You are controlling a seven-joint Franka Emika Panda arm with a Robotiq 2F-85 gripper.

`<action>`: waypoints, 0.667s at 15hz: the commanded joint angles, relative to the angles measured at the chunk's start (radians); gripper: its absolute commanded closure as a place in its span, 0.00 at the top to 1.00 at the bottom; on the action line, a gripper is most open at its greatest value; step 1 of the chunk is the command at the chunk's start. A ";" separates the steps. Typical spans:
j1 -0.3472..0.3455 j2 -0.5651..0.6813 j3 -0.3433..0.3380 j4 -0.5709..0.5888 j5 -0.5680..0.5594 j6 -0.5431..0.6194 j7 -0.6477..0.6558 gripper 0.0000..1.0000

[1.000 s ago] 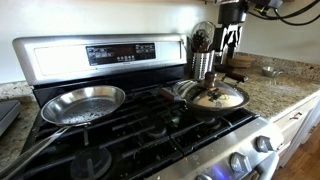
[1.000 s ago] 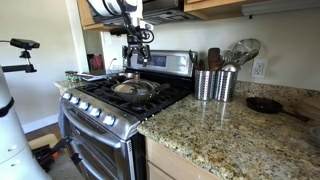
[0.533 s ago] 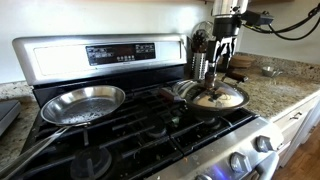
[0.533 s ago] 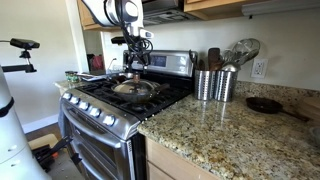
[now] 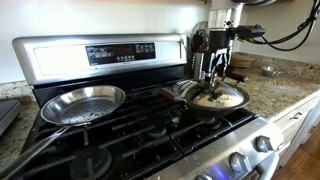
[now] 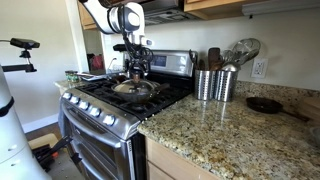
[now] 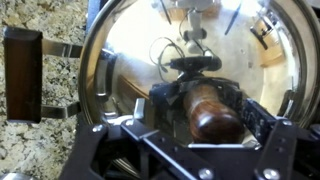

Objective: Take the lid off the wok and place it on the counter

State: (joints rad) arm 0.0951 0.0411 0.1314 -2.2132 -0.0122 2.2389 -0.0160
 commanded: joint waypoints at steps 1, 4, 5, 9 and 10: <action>0.016 0.008 0.003 0.000 0.009 0.033 0.019 0.80; 0.025 0.009 0.012 0.005 0.007 0.035 0.015 0.55; 0.027 0.009 0.015 0.005 0.005 0.038 0.015 0.49; 0.029 0.013 0.018 0.013 -0.007 0.041 0.015 0.23; 0.030 0.013 0.018 0.013 -0.013 0.040 0.019 0.19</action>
State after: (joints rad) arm 0.1112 0.0493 0.1528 -2.2001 -0.0136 2.2567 -0.0161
